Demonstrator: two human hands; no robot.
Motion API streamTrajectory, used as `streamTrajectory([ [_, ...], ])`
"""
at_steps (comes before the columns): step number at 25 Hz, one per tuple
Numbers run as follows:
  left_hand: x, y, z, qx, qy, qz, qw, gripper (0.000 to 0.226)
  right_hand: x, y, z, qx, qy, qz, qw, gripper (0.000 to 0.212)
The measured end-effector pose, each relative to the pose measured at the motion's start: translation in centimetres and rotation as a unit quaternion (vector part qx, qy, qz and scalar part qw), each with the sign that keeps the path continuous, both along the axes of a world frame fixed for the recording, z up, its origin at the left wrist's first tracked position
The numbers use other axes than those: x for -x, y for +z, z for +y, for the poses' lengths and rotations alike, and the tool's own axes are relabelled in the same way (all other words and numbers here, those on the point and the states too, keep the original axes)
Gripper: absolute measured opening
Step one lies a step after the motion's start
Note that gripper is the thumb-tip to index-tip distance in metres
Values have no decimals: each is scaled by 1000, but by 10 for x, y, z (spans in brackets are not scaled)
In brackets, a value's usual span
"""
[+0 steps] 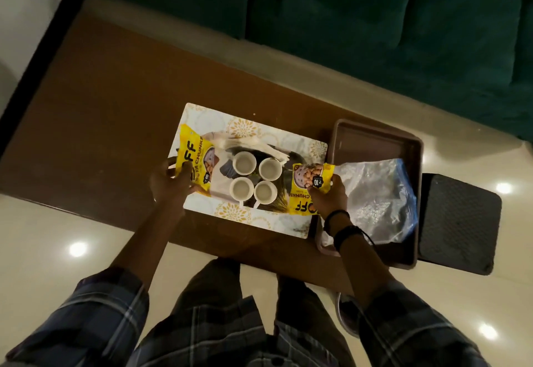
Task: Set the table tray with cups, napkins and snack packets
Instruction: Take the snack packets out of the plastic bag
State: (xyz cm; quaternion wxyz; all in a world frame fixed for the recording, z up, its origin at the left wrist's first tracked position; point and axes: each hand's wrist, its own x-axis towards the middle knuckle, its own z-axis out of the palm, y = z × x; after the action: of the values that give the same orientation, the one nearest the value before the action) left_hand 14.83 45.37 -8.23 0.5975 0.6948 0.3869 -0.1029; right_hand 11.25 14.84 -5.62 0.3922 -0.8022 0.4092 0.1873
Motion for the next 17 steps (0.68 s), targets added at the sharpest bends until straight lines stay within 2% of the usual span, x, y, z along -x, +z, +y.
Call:
streamTrajectory([
  [6,-10,-25,7,4,-27,20,999,11,-16,-26,15,21,-16,45,999,59],
  [9,-11,-32,8,28,-38,29,998,12,-20,-30,16,22,2,44,999,62],
  [13,-12,-36,12,23,-39,45,998,17,-26,-22,-4,43,102,30,993,60],
  [16,-12,-41,15,20,-58,48,997,23,-45,-23,-19,4,243,99,965,54],
  [17,-12,-45,16,21,-63,50,997,24,-52,-28,-21,-1,259,116,959,53],
])
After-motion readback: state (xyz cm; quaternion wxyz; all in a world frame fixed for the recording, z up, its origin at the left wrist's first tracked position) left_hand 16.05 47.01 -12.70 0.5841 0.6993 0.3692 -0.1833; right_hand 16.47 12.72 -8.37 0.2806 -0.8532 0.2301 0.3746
